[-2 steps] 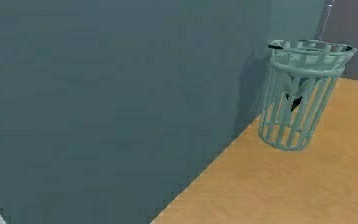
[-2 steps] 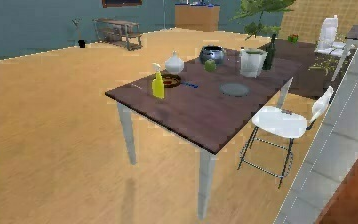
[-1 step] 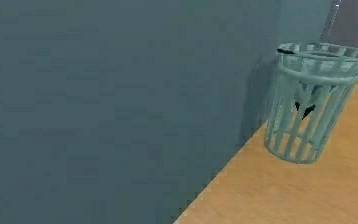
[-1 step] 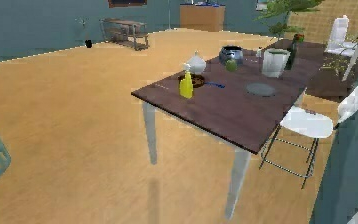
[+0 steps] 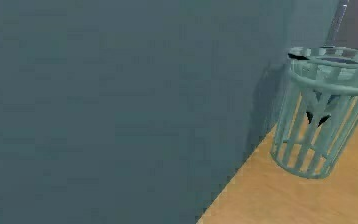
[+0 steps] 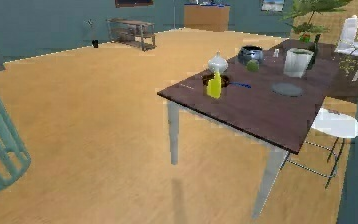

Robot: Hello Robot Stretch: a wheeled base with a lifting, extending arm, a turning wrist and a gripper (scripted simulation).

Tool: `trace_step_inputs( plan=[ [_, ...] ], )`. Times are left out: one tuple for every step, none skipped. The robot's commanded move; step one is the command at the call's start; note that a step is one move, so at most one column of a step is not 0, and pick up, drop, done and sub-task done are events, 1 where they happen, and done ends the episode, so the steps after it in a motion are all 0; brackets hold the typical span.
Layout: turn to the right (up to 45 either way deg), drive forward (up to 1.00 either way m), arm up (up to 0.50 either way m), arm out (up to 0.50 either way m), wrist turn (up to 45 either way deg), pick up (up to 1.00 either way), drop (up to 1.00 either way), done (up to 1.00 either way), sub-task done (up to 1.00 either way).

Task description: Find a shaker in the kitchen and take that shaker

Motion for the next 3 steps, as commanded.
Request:
trace_step_inputs(
  plan=[
    [45.0, 0.0, 0.0, 0.0, 0.0, 0.0, 0.0, 0.0, 0.0],
    [45.0, 0.0, 0.0, 0.0, 0.0, 0.0, 0.0, 0.0, 0.0],
    [33.0, 0.0, 0.0, 0.0, 0.0, 0.0, 0.0, 0.0, 0.0]
  ],
)
